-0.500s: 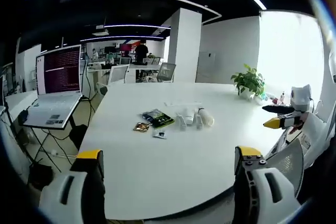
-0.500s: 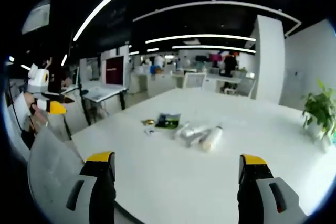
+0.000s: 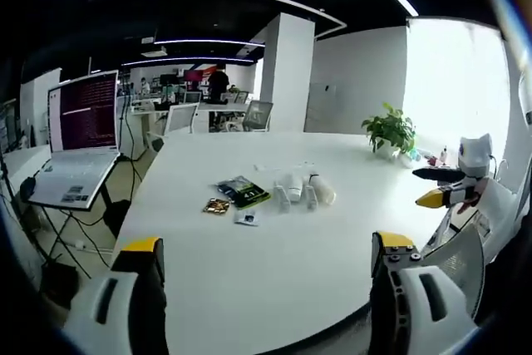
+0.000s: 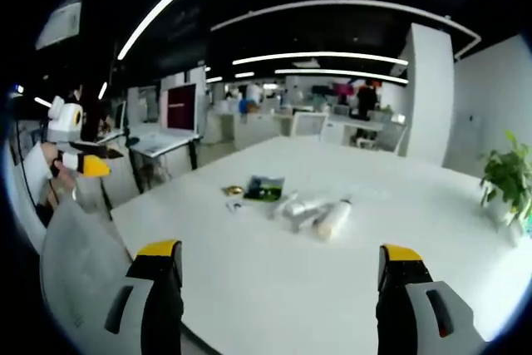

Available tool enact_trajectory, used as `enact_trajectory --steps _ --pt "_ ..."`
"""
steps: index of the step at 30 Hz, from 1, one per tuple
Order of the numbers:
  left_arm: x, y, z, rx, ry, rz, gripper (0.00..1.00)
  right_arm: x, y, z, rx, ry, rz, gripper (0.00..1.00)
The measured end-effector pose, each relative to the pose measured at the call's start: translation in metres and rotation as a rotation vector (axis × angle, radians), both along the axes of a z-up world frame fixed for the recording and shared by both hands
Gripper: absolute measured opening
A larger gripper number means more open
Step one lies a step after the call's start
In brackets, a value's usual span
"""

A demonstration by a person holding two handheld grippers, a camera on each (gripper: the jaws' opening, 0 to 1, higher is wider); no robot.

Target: Arrange the skincare products in the storage area until every visible bottle or jar stands upright without overlapping.

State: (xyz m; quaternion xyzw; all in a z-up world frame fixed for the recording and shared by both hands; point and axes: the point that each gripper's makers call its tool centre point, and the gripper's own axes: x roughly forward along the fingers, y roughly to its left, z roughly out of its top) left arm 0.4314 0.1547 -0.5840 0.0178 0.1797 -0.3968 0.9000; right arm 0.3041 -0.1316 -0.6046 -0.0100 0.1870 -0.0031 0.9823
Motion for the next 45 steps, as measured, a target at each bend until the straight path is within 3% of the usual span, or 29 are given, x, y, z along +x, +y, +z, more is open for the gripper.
enact_trajectory --steps 17,25,45 --pt "0.001 -0.012 0.004 0.016 -0.022 -0.043 0.99 0.001 -0.005 0.003 -0.022 -0.014 0.008 1.00" --pt "0.002 -0.020 -0.006 0.037 -0.004 -0.066 0.99 0.012 -0.011 0.003 -0.033 -0.019 0.012 1.00" --pt "0.016 -0.027 -0.023 0.036 0.024 -0.074 0.99 0.042 -0.024 -0.015 -0.058 0.042 0.033 1.00"
